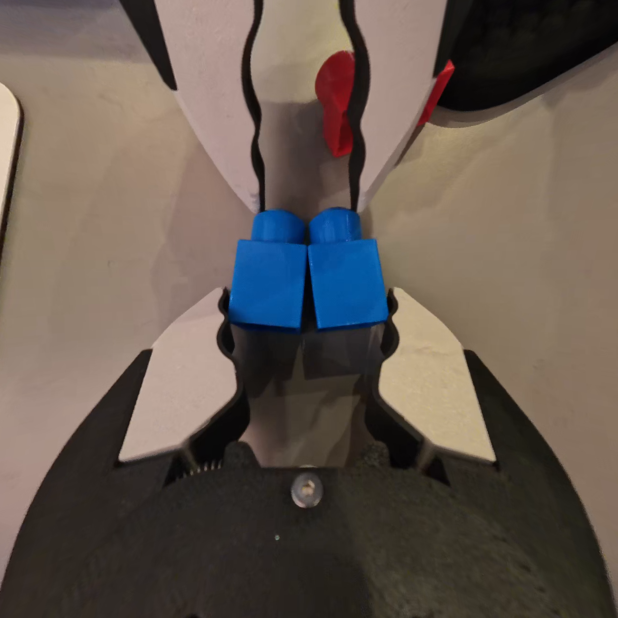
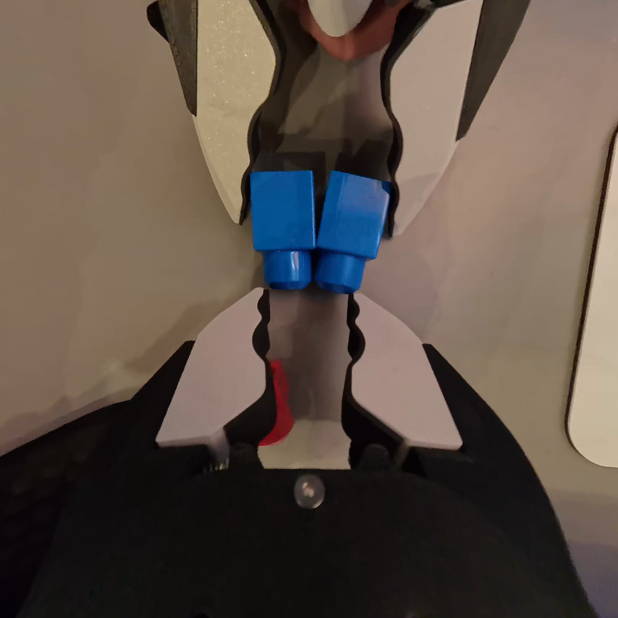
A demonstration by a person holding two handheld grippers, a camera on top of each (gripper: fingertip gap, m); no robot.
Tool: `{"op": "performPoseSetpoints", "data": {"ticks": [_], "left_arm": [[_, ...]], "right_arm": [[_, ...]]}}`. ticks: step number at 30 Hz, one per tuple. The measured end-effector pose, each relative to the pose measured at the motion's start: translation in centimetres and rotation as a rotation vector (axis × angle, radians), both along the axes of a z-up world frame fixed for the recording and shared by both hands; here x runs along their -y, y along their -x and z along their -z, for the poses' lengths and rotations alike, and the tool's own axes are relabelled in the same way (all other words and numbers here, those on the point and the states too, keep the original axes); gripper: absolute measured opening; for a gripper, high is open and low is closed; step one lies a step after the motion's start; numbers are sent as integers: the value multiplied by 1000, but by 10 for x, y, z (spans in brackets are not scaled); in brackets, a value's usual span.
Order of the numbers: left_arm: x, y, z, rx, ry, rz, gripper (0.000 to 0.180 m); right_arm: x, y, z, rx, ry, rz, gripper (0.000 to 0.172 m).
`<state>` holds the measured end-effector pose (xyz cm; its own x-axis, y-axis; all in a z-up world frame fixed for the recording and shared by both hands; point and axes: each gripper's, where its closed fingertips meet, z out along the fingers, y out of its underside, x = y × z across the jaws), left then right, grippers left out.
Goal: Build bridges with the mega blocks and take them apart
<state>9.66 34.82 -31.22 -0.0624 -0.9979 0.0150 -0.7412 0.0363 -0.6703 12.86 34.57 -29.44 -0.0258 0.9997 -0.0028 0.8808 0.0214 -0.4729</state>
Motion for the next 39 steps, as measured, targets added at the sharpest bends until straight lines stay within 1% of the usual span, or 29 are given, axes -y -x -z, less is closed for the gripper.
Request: {"op": "performPoseSetpoints", "data": {"ticks": [3,6,10,11,15,18,23,28,31,33,36,39], "left_arm": [[-1,0,1,-9,-14,-10,94],[-1,-1,1,-11,-12,-9,94],[0,-1,0,1,-12,-8,80],[1,-2,-1,5,-12,-6,79],[3,-4,-1,0,-10,-14,80],[6,-7,0,-5,-10,-4,86],[7,-8,-1,-1,-13,-5,83],[5,-8,-1,5,-21,-24,81],[5,-8,-1,2,-11,-20,79],[7,-8,-1,2,-10,-8,79],[8,-8,-1,0,-10,4,81],[8,-8,0,-7,-12,1,90]], "right_arm": [[3,2,0,-9,8,-5,44],[5,4,0,-12,14,-9,44],[4,1,0,-3,18,-3,50],[5,0,0,-3,18,-4,50],[5,-2,0,5,10,1,51],[6,-2,0,2,12,3,53],[8,0,0,4,13,-1,53],[7,-3,-13,-41,22,30,61],[9,-8,-20,-56,29,53,59],[9,-12,-16,-30,11,61,62],[11,-12,-6,3,3,63,59],[7,-8,1,27,-19,76,57]]}}
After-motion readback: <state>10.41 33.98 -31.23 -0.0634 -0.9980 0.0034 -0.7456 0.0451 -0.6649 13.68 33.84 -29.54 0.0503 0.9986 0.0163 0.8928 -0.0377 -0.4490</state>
